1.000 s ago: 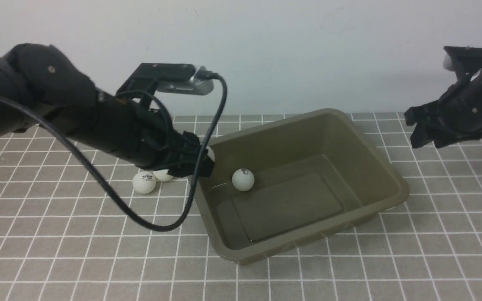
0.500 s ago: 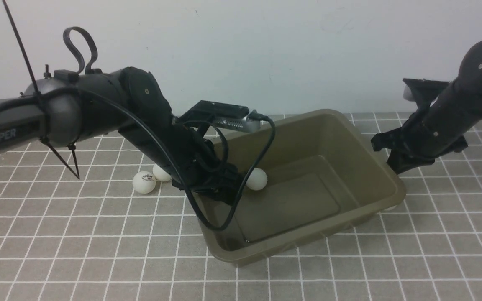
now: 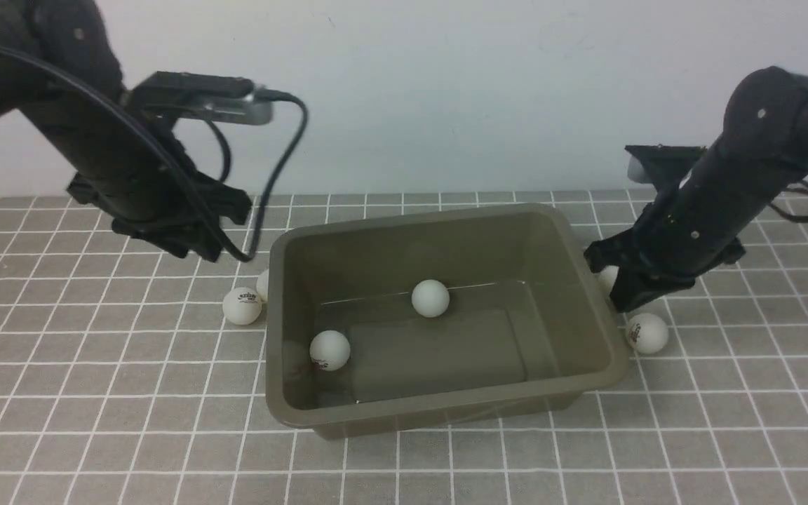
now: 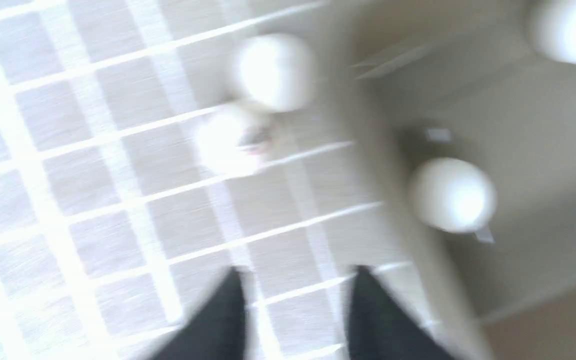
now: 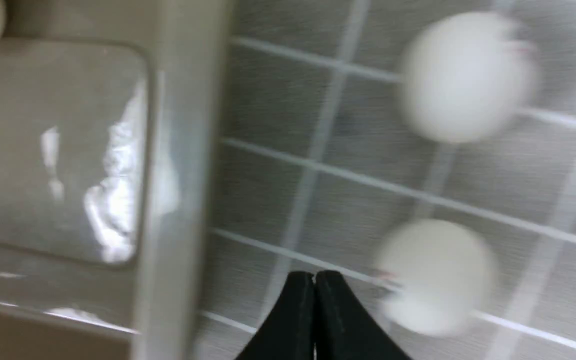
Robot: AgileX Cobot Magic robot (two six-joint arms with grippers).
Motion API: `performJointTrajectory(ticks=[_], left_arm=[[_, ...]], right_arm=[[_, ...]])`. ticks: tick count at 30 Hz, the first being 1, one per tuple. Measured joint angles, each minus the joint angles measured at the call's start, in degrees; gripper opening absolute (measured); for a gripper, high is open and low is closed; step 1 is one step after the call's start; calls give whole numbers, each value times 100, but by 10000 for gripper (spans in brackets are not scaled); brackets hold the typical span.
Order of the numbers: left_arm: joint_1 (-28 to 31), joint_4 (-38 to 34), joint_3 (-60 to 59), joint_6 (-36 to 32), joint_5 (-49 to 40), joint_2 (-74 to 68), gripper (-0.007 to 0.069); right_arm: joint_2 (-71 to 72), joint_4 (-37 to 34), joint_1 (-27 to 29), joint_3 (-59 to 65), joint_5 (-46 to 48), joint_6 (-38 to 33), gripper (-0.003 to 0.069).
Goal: Put the table tennis balls into the box on the grey coffee tablecloth.
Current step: 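Reach for and grasp a ping pong ball on the table beside the basket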
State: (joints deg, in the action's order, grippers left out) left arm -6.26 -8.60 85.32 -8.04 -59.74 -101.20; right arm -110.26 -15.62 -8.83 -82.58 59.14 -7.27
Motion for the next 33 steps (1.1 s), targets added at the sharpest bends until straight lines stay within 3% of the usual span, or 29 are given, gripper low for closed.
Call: performJointTrajectory(ticks=[2, 6, 12, 13, 16, 20, 26, 31, 33], left_arm=[[185, 5, 0, -109, 0, -68, 33], [229, -88, 0, -528, 117, -287, 28], [182, -377, 0, -1073, 504, -783, 236], [151, -454, 0, -1128, 569, -890, 328], [75, -483, 0, -1259, 844, -1111, 491], [63, -503, 0, -1345, 1256, -1419, 585], [63, -507, 0, -1364, 1439, -1714, 554], [63, -500, 7, -1376, 1517, -1876, 331], [63, -447, 19, -1334, 1460, -1876, 335]], right_arm=[[239, 112, 158, 0, 16, 24, -8], [592, 161, 351, 0, 16, 41, -7], [890, 182, 535, 0, 10, 41, -4], [903, 197, 556, 0, 10, 42, -3], [899, 204, 587, 0, 10, 42, -3], [899, 154, 598, 0, -91, 47, 0], [899, 121, 598, 0, -119, 98, 3], [899, 245, 598, 0, -183, 183, 66], [899, 314, 598, 0, -196, 194, 108]])
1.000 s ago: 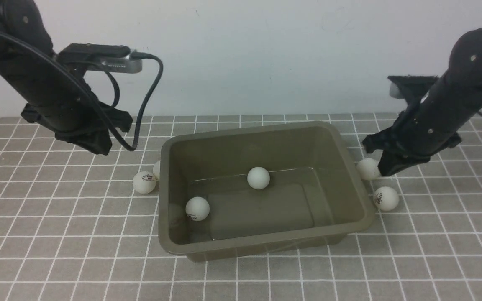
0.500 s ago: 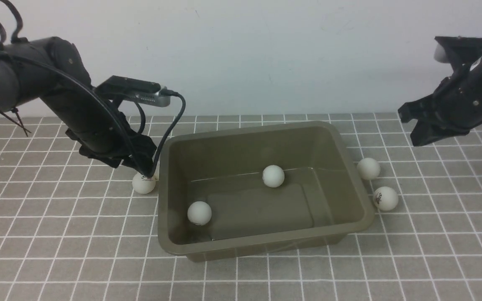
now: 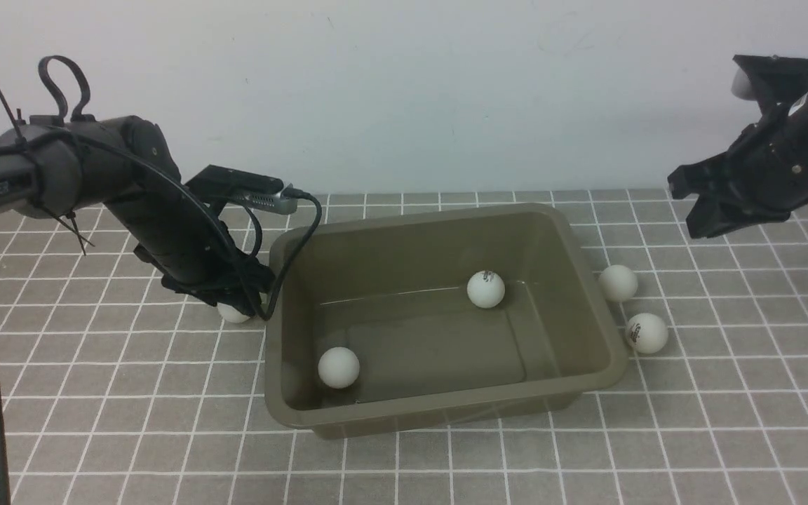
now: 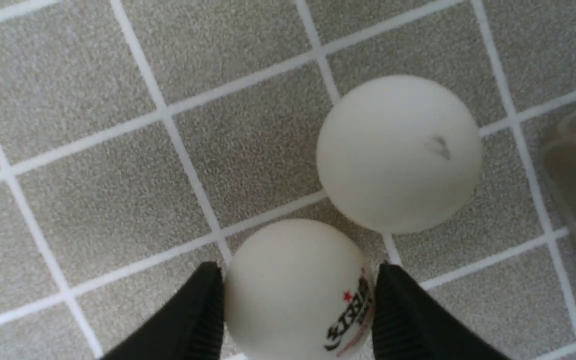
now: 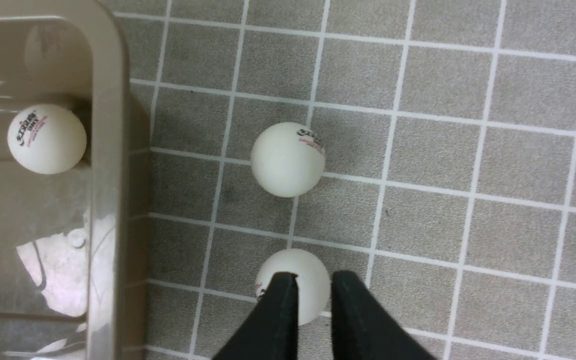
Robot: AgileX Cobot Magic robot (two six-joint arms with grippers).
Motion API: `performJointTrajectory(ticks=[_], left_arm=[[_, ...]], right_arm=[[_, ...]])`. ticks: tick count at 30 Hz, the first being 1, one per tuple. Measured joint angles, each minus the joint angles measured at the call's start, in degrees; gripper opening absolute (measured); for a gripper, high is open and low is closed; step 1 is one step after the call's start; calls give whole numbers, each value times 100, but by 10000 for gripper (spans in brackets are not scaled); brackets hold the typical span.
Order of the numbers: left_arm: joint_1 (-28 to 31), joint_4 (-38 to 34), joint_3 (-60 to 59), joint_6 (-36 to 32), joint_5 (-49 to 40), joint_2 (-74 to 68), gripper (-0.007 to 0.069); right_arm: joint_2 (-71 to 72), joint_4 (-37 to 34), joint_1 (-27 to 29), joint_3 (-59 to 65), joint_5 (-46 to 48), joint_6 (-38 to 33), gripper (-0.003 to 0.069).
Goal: Put the table tennis balls into the box on the grey coffee tablecloth.
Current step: 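Reach for and grasp a ping pong ball on the table beside the basket, then reach for and grasp a ping pong ball on the table, then release the ping pong ball into the bin and lift the gripper away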
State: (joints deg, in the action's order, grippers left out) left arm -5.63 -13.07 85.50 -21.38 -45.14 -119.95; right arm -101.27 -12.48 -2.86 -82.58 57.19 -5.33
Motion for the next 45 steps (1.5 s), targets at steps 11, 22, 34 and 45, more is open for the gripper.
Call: performJointTrajectory(ticks=[11, 22, 34, 45], left_arm=[[-141, 69, 544, 601, -1267, 1197, 342], [-1252, -800, 557, 99, -1274, 774, 370], [-376, -306, 1259, 799, -1536, 955, 143], [559, -250, 1330, 390, -1746, 461, 99]], right_arm=[[-467, 199, 33, 93, 548, 282, 449], [-1640, 20, -406, 128, -80, 277, 479], [-582, 16, -470, -684, 512, 764, 360], [-901, -493, -1641, -944, 249, 313, 411]])
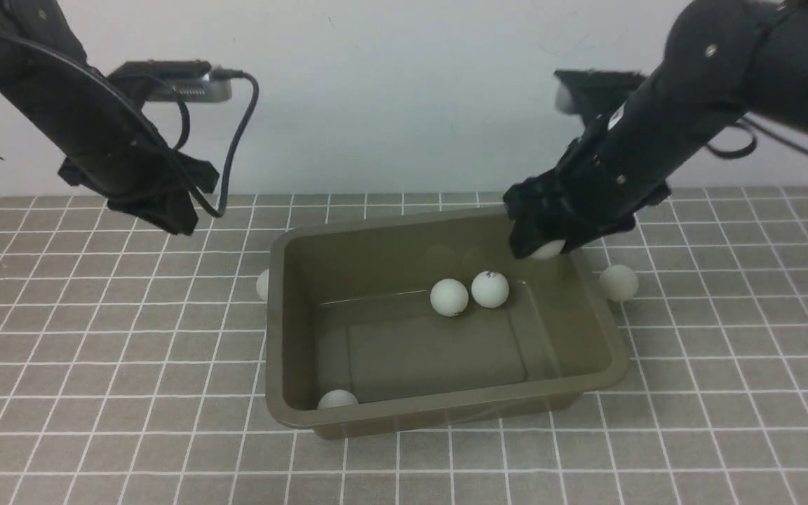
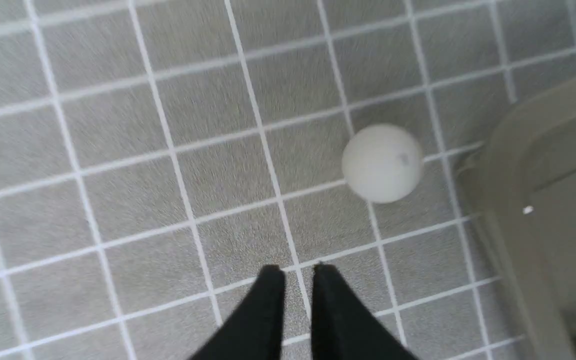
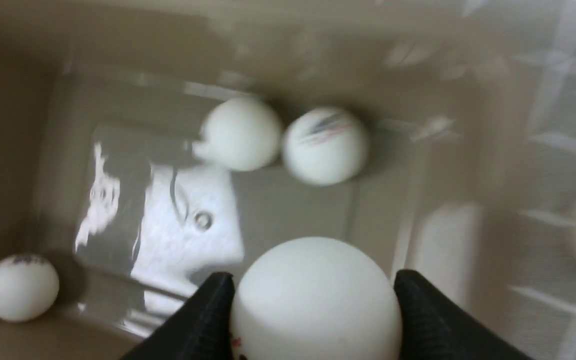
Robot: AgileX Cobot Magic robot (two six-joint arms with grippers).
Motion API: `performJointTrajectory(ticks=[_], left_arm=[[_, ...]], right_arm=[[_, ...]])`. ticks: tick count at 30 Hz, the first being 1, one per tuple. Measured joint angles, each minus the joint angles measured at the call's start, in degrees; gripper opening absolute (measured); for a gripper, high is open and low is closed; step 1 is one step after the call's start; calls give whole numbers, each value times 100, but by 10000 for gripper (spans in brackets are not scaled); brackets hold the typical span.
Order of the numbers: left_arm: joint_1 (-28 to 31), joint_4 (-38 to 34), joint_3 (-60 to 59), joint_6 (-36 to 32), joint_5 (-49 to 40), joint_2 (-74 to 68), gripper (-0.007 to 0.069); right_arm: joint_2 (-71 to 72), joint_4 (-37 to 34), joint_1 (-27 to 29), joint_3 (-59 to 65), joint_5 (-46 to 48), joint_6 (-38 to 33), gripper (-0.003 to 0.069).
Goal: Put the table tennis balls into the box on the grey coffee tablecloth.
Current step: 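Release the ping pong ball into the bin and lift the gripper away, then reach for and grasp a ping pong ball on the table beside the basket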
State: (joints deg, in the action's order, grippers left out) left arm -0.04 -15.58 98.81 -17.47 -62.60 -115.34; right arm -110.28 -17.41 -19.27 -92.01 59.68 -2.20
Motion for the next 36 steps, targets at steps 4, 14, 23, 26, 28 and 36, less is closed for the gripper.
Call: performJointTrajectory(ticks=[4, 14, 23, 26, 28, 36], left_arm=[[-125, -70, 0, -211, 22, -458, 288], [-564, -160, 0, -463, 801, -968, 589], [-673, -217, 0, -425, 1050, -1224, 507], [-673, -28, 9, -289, 964, -1246, 356], [-673, 336, 88, -67, 776, -1219, 344], [-675, 1117, 793, 589, -75, -380, 346]], right_arm=[[-99, 187, 1, 10, 74, -73, 566], [-33, 1092, 556, -286, 459, 177, 643], [-393, 789, 1353, -303, 265, 255, 639], [-552, 813, 1371, -303, 126, 220, 632], [-643, 791, 1371, -303, 19, 220, 625], [-1101, 739, 1371, -308, -169, 184, 612]])
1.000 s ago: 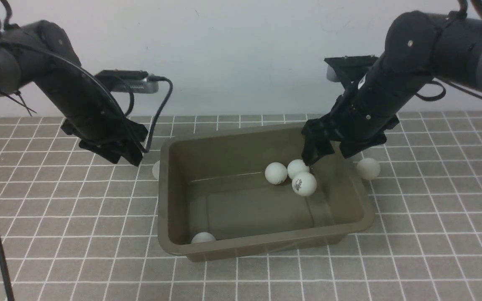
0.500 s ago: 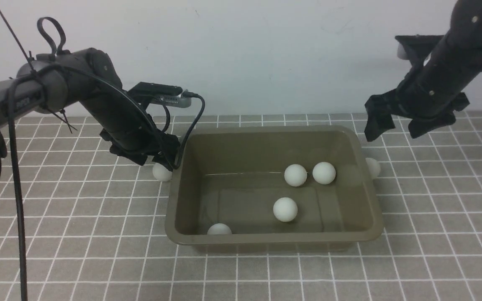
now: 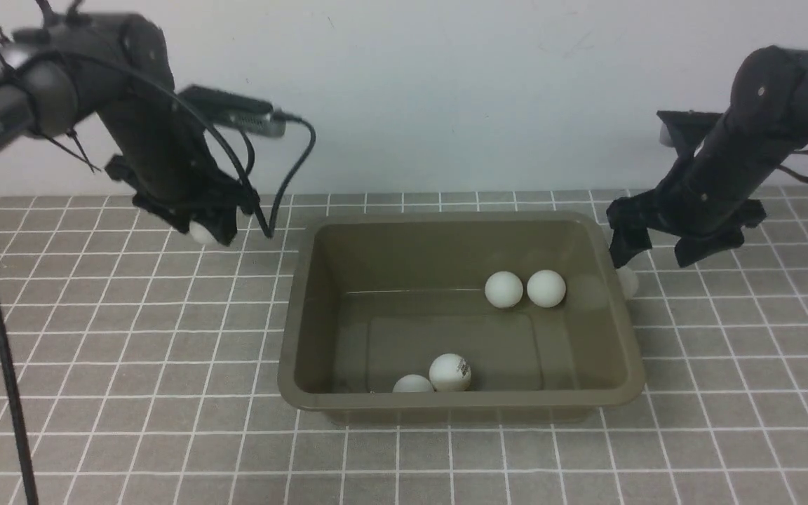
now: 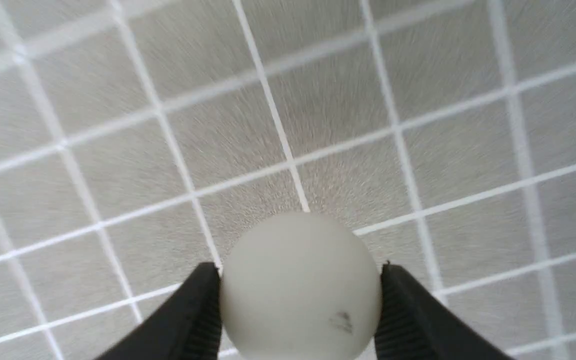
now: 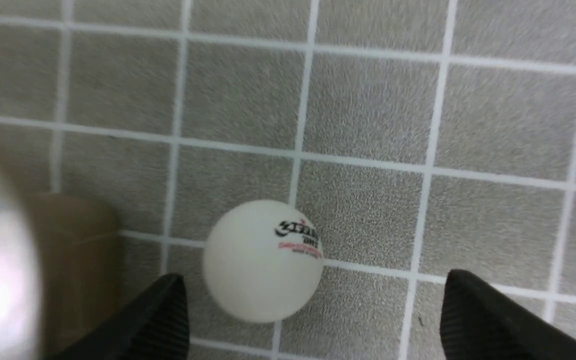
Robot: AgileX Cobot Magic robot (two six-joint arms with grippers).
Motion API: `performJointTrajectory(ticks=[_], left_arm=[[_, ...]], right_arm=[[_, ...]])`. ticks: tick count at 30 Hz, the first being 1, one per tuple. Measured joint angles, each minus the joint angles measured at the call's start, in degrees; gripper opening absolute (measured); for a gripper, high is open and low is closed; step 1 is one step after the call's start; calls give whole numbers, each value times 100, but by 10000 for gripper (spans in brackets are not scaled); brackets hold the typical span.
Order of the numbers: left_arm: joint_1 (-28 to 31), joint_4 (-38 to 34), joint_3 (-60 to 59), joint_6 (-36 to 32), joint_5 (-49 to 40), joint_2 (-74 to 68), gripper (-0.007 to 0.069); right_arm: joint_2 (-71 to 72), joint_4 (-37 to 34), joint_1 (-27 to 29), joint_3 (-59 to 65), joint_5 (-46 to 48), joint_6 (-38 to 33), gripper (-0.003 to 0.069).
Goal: Put the table tennis balls into the box on the grey coffee tablecloth.
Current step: 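Drop the ball into the bin, then reach for and grasp a ping pong ball on the table, then release the ping pong ball into the bin and lift the gripper away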
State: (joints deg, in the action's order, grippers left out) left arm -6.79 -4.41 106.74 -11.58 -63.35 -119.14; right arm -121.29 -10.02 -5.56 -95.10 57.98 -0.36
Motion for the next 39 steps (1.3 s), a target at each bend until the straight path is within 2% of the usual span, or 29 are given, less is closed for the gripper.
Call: performJointTrajectory(ticks=[3, 5, 8, 11, 13, 16, 18, 19, 22, 24, 27, 30, 32, 35, 36, 37, 38, 39], left_arm=[[-112, -589, 88, -217, -105, 282, 346], [-355, -1376, 88, -647, -179, 318, 346], [-627, -1791, 88, -987, -239, 129, 346], [-850, -1888, 88, -1090, -231, -172, 346], [-979, -1887, 88, -1102, -231, -436, 346], [-1064, -1847, 88, -1095, -231, -675, 348], [-1096, -1728, 83, -1005, -255, -794, 382], [-1089, -1608, 102, -868, -334, -808, 442], [-1050, -1401, 300, -584, -553, -772, 512], [-1005, -1216, 552, -348, -614, -687, 519], [-944, -1081, 777, -232, -665, -511, 446], [-851, -946, 952, -207, -687, 41, 157], [-813, -927, 952, -222, -699, 396, 64], [-778, -927, 926, -235, -725, 847, 13], [-765, -927, 788, -235, -724, 1232, -1], [-765, -927, 788, -235, -724, 1275, -2], [-754, -933, 585, -235, -731, 1617, -5], [-754, -933, 493, -235, -737, 1746, -5]], right_arm=[[-162, -111, 0, 0, -39, -58, 608], [-275, -402, 0, 0, -144, -221, 598], [-367, -629, 0, 0, -270, -314, 568], [-443, -710, 0, 0, -325, -334, 482], [-495, -710, 0, 0, -325, -334, 360], [-496, -710, 0, -19, -269, -334, 363], [-460, -652, 0, -73, -113, -334, 363], [-318, -612, 0, -153, 115, -334, 363], [103, -606, 0, -307, 555, -193, 363], [512, -621, -57, -370, 802, -44, 363], [856, -625, -225, -407, 911, 36, 363], [964, -664, -764, -405, 903, -104, 363], [880, -672, -1032, -405, 885, -181, 363], [765, -649, -1290, -405, 853, -268, 385], [732, -540, -1380, -405, 886, -287, 435], [726, -528, -1380, -405, 886, -287, 443], [735, -445, -1387, -419, 1028, -292, 505], [747, -405, -1387, -439, 1085, -292, 518]])
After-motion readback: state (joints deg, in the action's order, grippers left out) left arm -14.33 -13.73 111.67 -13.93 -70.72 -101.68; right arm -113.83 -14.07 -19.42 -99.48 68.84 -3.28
